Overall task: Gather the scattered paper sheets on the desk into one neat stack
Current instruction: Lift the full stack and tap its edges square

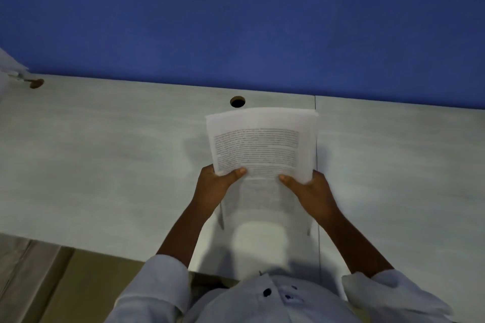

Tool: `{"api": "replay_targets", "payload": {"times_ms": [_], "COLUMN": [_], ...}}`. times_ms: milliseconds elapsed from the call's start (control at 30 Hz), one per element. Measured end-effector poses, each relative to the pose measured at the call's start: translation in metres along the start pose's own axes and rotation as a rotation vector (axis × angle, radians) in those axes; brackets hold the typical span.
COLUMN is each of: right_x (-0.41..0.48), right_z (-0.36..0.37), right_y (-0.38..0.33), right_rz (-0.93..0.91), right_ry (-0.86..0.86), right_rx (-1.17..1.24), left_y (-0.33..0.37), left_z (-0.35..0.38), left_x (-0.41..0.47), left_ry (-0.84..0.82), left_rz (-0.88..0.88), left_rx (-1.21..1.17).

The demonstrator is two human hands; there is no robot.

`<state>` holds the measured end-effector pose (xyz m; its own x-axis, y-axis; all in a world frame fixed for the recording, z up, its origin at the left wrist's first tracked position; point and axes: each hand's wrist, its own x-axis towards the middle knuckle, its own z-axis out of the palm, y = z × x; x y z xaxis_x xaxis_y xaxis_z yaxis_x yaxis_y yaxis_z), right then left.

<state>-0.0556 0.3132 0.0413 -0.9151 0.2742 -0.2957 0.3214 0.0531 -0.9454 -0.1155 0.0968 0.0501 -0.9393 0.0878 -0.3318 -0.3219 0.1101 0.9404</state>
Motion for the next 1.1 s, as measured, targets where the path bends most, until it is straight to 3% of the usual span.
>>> {"api": "replay_targets", "payload": {"times_ms": [233, 367, 500, 633, 800, 967, 1100], "right_x": [0.017, 0.041, 0.067, 0.071, 0.024, -0.031, -0.040], "right_z": [0.147, 0.220, 0.267, 0.278, 0.266, 0.274, 0.285], "right_y": [0.023, 0.019, 0.011, 0.005, 0.027, 0.027, 0.031], "right_rz": [0.317, 0.424, 0.384, 0.314, 0.180, 0.119, 0.074], "right_ry": [-0.054, -0.070, -0.029, -0.011, -0.076, -0.269, -0.203], "right_rx": [0.065, 0.059, -0.008, -0.387, -0.622, -0.835, -0.917], "left_y": [-0.034, -0.037, -0.034, -0.045, -0.054, -0.066, -0.065], "left_z": [-0.131, -0.196, -0.242, -0.268, -0.268, -0.266, -0.272], "left_x": [0.056, 0.091, 0.125, 0.135, 0.096, 0.046, 0.035], "left_ry": [-0.051, -0.031, -0.053, -0.037, 0.029, 0.105, 0.139], "left_rz": [-0.248, -0.291, -0.251, -0.267, -0.209, -0.254, -0.268], "left_rx": [0.125, 0.189, 0.366, 0.454, 0.544, 0.685, 0.727]}}
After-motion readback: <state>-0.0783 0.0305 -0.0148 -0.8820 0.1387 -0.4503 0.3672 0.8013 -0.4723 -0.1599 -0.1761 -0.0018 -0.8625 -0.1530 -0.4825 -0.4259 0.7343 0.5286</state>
